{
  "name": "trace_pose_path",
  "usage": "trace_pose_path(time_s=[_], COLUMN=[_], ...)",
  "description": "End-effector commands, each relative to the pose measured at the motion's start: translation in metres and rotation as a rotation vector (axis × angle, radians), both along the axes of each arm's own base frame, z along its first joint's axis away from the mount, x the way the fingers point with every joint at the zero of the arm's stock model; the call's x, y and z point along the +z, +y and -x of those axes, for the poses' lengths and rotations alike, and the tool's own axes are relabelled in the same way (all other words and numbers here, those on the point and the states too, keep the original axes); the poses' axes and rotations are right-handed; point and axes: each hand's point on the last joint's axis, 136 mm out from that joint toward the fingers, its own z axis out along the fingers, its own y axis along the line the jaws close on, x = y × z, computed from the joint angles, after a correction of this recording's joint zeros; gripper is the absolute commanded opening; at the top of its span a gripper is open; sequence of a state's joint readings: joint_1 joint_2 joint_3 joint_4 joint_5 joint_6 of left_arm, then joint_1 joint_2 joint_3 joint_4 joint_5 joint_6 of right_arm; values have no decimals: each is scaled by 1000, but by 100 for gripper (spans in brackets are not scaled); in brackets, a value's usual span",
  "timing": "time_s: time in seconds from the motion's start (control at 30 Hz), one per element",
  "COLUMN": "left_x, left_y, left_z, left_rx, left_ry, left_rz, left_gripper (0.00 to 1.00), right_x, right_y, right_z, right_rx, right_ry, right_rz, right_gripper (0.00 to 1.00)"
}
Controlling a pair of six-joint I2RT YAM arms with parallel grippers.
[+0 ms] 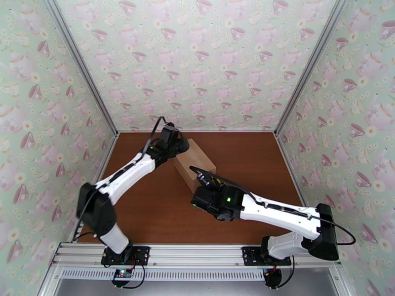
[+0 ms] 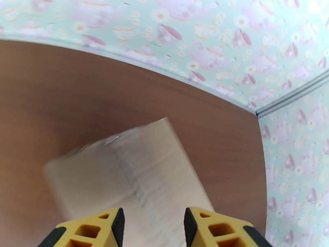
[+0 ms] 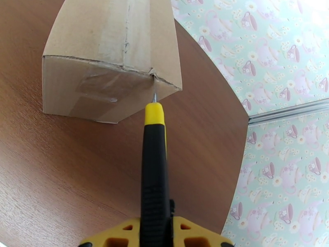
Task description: Unpack the express box
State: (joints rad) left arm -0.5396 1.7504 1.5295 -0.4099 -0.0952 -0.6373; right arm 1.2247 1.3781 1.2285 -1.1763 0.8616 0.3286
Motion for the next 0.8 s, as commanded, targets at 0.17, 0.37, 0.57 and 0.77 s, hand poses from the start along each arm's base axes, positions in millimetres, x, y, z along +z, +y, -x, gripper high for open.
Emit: trace_pose_path(time_s=[0.17, 0.37, 0.57, 0.77], left_x=[-28, -41, -51, -22], left_y=[-19, -17, -13, -13], left_z=[-21, -26, -29, -26], left_rx=[-70, -50, -36, -48], left_ry=[53, 67, 84, 15], left_rz=[-30, -52, -63, -29], left_gripper=[44, 44, 44, 44], right_x=[12, 16, 14, 20], right_y=[-9, -16, -20, -24], right_z=[2, 6, 9, 10], right_rx=[-19, -26, -35, -48], right_ry=[-42, -38, -31, -44], right_rz=[-44, -84, -92, -145], right_gripper=[0, 0, 0, 0])
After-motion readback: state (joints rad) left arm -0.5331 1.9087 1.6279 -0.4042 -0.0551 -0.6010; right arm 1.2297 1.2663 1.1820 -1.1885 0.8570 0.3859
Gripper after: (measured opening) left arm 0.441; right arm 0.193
